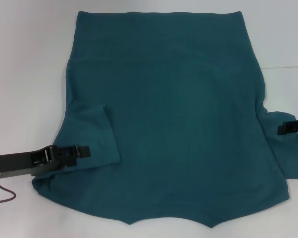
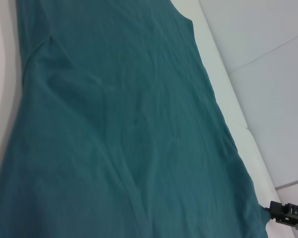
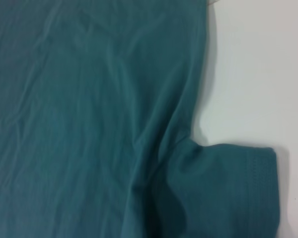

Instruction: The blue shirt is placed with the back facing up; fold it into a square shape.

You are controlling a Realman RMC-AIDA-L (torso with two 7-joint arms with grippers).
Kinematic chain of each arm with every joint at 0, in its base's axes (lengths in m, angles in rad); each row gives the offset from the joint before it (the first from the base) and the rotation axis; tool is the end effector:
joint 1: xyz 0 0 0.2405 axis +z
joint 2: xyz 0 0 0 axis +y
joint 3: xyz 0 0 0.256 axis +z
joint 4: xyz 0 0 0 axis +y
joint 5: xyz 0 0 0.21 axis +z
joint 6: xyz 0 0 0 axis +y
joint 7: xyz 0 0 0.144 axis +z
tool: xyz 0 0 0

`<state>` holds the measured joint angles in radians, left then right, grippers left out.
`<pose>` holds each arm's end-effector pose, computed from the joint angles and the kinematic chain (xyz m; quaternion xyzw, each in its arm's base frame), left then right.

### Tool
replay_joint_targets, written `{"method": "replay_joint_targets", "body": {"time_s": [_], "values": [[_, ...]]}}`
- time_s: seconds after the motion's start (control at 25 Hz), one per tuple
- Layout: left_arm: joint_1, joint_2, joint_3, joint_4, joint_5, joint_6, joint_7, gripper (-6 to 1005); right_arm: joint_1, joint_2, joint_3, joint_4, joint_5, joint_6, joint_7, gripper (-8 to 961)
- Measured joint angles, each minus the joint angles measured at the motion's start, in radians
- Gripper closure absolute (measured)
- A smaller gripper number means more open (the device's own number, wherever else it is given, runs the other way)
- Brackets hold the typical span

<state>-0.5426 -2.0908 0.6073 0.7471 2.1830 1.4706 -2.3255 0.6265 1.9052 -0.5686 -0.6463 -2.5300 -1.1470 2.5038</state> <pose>-0.2810 0.3433 0.0112 -0.7493 -0.6166 -0.2229 0.0932 0.3549 0.3860 0.0871 -0.6790 0.6620 0.0826 0.3064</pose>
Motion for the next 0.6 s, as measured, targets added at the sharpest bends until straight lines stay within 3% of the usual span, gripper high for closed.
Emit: {"method": "replay_joint_targets", "body": {"time_s": [0.6], "values": [[0.004, -0.001, 0.0, 0.0, -0.003, -0.001, 0.0, 339, 0.004, 0.001, -0.011, 0.015, -0.003, 0.021, 0.001, 210]]}}
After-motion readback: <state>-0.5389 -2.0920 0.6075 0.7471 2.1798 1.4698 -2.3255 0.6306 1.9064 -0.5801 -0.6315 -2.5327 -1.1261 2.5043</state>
